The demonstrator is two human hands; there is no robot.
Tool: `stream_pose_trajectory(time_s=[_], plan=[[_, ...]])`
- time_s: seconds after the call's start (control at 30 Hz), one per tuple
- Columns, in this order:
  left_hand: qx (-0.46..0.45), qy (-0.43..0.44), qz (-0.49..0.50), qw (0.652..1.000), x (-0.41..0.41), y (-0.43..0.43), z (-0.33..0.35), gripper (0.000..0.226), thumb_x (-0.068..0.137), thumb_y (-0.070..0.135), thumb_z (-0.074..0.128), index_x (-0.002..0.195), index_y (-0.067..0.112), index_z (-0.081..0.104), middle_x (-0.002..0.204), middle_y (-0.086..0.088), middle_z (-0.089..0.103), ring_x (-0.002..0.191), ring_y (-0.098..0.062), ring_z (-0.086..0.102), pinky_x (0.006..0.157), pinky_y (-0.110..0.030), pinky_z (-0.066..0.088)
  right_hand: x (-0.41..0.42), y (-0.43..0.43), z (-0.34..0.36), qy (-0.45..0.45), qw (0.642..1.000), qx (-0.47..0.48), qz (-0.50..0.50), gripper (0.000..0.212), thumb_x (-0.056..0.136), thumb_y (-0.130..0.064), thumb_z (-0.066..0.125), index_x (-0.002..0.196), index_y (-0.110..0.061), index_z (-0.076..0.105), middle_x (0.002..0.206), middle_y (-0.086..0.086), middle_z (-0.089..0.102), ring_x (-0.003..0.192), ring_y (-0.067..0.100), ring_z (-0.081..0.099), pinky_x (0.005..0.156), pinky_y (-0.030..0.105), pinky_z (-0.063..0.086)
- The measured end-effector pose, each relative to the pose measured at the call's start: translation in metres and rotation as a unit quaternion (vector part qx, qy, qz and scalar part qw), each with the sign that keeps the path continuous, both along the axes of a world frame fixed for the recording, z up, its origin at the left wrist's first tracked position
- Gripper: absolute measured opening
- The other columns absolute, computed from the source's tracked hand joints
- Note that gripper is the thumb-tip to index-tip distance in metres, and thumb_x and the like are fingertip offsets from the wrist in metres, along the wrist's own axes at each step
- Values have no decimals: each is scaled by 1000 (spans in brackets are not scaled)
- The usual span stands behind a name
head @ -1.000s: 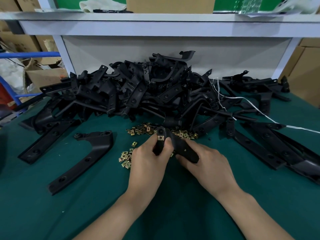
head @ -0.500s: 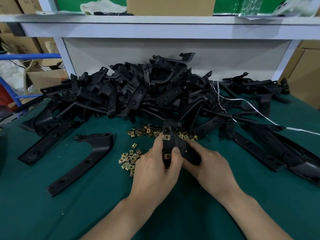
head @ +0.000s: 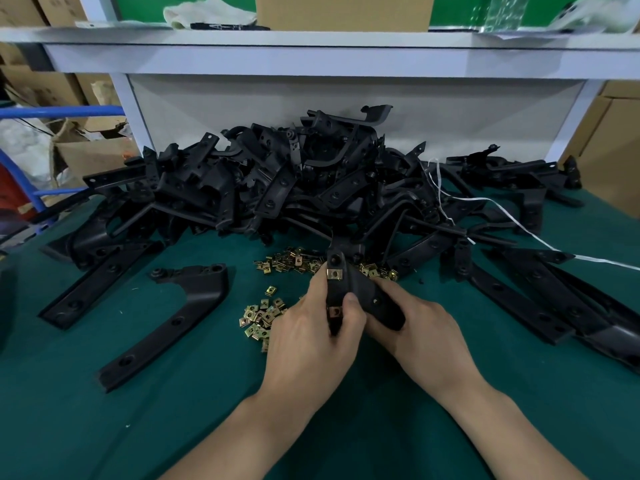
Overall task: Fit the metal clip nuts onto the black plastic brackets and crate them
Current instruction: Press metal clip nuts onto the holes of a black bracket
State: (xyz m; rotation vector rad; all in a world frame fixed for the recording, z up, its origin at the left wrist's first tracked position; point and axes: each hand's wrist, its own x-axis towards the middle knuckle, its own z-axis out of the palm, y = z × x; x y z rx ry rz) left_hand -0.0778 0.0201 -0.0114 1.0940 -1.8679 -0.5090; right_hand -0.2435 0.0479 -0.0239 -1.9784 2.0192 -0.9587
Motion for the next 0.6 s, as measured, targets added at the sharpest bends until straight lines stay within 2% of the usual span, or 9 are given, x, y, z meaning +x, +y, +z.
stream_pose_trajectory(time_s=[0.1,0.27,0.43,0.6], plan=[[-4,-4,5,1000,0,-1,-1,34,92,52,37,110,26,52,55,17,50,55,-2,52,54,-24,36,0,0,0,-4,1000,8,0,51,82,-69,49,131,-52,44,93,-22,69,85,5,63,70,35,53],[-13,-12,8,1000,-1,-2,-3,25,92,53,35,99,33,47,53,13,50,55,-8,53,54,-30,43,0,0,2,-10,1000,8,0,52,83,-66,51,132,-52,43,94,-21,69,86,5,63,72,38,54],[-22,-25,14,999,-1,-3,-4,19,92,53,33,92,37,42,53,13,49,55,-10,52,53,-29,39,-1,0,1,-5,1000,2,1,50,83,-66,50,131,-52,46,92,-23,68,83,5,63,68,33,52],[-20,-20,18,999,-1,-3,-6,23,92,55,32,103,38,44,55,13,51,56,-9,54,57,-36,47,-1,-1,-1,-3,1000,-5,2,50,83,-67,49,130,-52,43,88,-24,66,79,4,61,65,32,51]])
